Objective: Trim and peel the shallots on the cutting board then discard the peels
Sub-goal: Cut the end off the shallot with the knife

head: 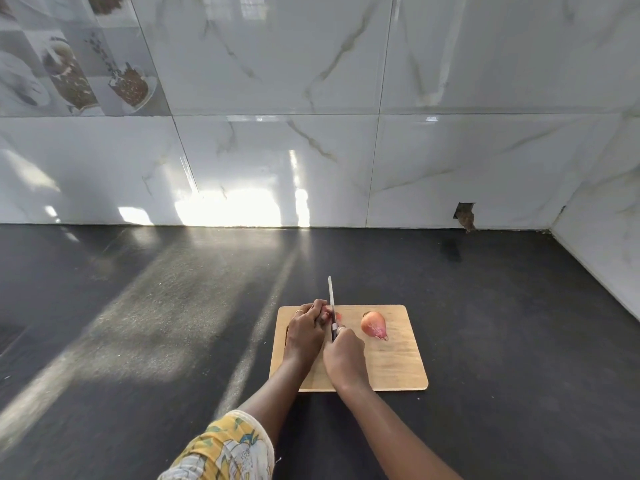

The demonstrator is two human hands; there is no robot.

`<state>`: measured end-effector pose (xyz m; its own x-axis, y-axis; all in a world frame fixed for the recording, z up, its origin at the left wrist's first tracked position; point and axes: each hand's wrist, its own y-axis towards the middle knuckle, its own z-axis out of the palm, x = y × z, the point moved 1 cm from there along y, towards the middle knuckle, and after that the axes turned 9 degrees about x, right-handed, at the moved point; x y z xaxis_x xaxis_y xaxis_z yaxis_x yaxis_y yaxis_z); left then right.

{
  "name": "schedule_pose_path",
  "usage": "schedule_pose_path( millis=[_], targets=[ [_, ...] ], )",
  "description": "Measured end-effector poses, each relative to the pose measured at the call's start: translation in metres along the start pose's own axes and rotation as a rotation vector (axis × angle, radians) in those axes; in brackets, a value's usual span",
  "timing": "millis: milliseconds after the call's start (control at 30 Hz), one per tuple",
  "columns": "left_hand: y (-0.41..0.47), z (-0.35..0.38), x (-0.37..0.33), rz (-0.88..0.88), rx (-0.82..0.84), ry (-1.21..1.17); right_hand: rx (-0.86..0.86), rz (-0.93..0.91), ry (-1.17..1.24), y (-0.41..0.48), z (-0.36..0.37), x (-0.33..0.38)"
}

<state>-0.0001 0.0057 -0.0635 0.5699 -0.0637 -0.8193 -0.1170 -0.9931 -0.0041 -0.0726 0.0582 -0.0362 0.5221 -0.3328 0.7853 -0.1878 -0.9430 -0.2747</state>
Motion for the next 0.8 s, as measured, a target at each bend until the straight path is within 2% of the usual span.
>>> schedule_pose_path(
  millis=[300, 800],
  targets=[
    [0.003, -0.001, 0.002, 0.000, 0.002, 0.027, 0.015, 0.038, 0.133, 0.008, 0.000, 0.005],
    [0.004, 0.000, -0.002, -0.020, -0.018, 0.039, 0.001, 0.084, 0.082, -0.002, 0.006, 0.003]
  ],
)
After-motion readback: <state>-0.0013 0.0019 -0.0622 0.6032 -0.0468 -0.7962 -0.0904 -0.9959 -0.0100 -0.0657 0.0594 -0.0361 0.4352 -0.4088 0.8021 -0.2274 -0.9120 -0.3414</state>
